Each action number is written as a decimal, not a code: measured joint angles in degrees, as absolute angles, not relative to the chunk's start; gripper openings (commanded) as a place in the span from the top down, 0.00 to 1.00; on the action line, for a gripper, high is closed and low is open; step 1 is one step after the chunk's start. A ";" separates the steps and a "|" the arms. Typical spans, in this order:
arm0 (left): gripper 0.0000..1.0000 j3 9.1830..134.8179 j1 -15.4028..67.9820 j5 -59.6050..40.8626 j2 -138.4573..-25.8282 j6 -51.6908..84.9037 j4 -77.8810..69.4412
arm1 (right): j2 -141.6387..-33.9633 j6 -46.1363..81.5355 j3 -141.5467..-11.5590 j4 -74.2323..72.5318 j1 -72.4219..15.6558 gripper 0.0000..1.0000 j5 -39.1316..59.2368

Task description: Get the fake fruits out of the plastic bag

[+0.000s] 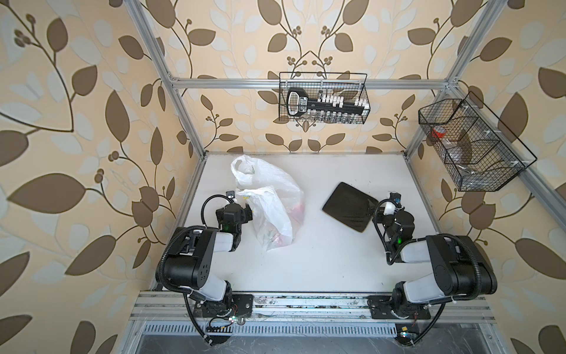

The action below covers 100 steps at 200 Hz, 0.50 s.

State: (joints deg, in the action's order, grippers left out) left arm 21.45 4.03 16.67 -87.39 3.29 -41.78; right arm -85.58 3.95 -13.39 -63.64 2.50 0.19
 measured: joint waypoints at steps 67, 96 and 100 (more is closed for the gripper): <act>0.01 21.47 4.03 14.94 -83.24 2.85 -38.20 | -82.43 4.03 -13.45 -59.86 2.92 0.01 -0.03; 0.01 22.15 4.03 15.29 -72.29 3.03 -30.50 | -71.05 4.71 -13.56 -52.53 3.03 0.00 0.10; 0.01 22.37 4.03 15.40 -70.63 3.16 -29.23 | -69.38 4.86 -13.63 -51.33 3.01 0.01 0.23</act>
